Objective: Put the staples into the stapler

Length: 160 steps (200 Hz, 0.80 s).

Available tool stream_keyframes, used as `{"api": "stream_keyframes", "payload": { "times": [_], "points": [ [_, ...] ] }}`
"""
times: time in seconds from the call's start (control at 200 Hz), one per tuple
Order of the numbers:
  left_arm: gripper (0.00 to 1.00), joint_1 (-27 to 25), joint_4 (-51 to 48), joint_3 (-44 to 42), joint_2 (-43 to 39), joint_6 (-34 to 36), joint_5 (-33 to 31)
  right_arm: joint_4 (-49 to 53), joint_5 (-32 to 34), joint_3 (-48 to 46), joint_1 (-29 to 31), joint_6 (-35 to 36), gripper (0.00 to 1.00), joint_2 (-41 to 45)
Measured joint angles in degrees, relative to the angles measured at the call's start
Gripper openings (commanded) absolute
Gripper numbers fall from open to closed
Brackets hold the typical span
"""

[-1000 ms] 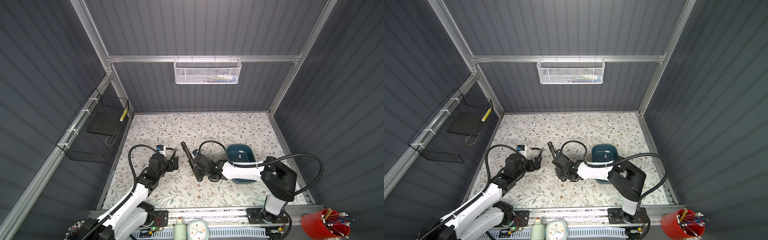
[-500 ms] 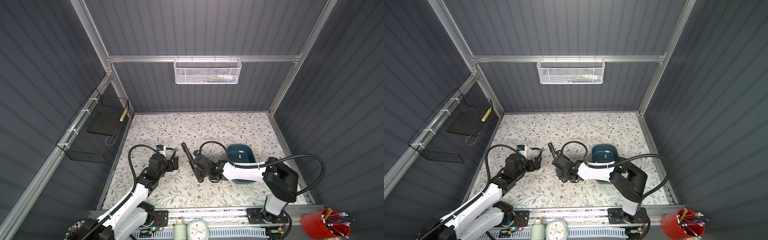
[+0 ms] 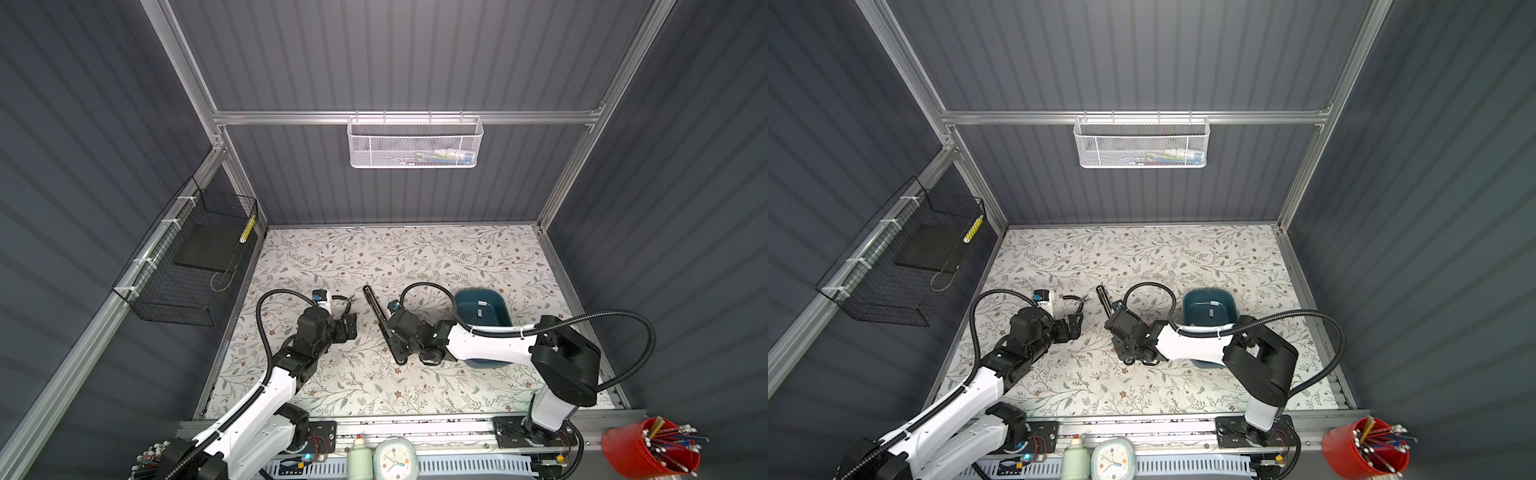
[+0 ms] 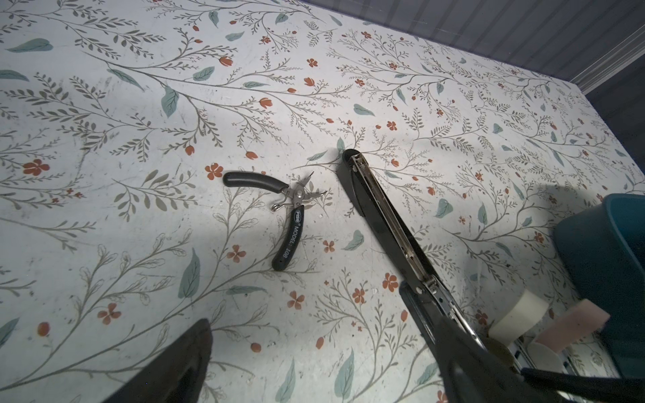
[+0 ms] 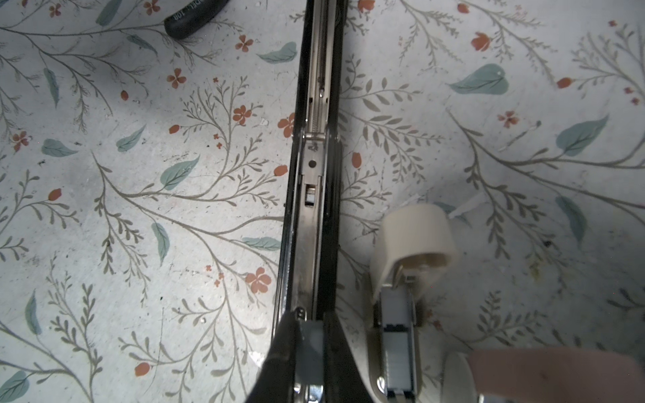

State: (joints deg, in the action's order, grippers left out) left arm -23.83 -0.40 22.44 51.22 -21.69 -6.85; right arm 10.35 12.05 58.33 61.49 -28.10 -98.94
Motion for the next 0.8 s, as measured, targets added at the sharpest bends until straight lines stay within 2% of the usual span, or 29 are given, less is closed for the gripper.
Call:
{"api": "stream_keyframes", "payload": {
  "times": [0.8],
  "points": [
    [0.99,0.00,0.00,0.00,-0.39,0.00,0.00,0.44,0.63,2.56,0.42,-0.02,0.07,-1.44]
  ]
}}
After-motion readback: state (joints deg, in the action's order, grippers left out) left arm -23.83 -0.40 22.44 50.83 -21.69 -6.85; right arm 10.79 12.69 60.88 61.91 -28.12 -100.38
